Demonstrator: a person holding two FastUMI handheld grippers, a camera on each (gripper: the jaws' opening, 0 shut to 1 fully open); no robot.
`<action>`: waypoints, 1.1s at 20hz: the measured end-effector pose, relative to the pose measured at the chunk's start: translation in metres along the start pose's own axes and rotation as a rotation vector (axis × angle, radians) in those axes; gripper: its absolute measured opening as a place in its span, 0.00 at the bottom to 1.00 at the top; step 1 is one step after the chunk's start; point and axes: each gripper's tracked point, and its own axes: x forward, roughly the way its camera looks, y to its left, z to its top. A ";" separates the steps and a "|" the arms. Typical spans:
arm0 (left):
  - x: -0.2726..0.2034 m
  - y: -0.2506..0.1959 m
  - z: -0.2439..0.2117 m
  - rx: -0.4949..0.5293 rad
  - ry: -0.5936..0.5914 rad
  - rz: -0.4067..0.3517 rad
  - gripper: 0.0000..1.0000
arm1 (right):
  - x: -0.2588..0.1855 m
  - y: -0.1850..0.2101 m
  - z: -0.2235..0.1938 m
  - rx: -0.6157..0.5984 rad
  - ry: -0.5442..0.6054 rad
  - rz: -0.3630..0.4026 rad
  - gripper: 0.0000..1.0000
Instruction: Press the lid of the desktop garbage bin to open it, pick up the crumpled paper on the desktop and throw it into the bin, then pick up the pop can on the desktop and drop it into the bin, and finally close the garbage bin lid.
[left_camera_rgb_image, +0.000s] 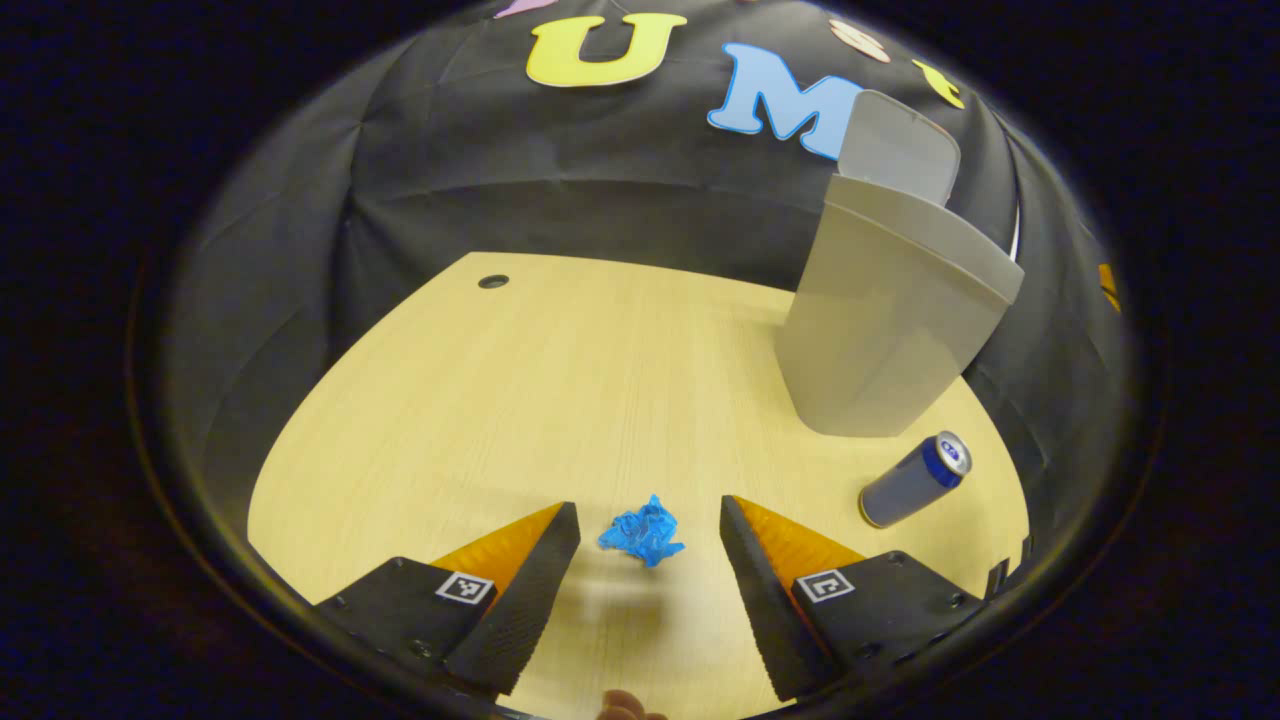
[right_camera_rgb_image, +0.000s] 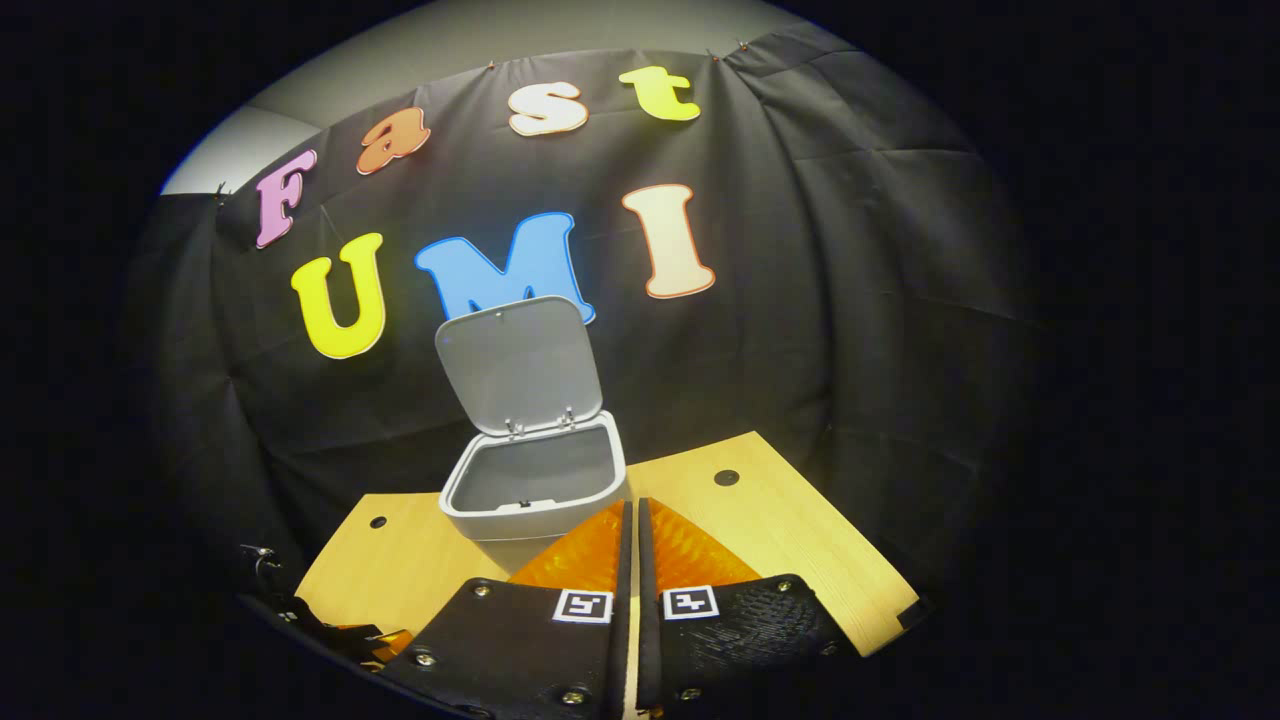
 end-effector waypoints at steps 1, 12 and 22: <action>0.009 -0.001 -0.002 0.004 0.011 -0.002 0.97 | 0.001 -0.006 -0.003 0.003 0.005 -0.013 0.05; 0.072 0.022 -0.044 0.018 0.150 0.048 0.95 | 0.002 -0.027 -0.011 0.001 0.044 -0.081 0.05; 0.081 0.028 -0.035 0.094 0.089 0.131 0.88 | 0.007 -0.024 -0.023 0.015 0.077 -0.081 0.05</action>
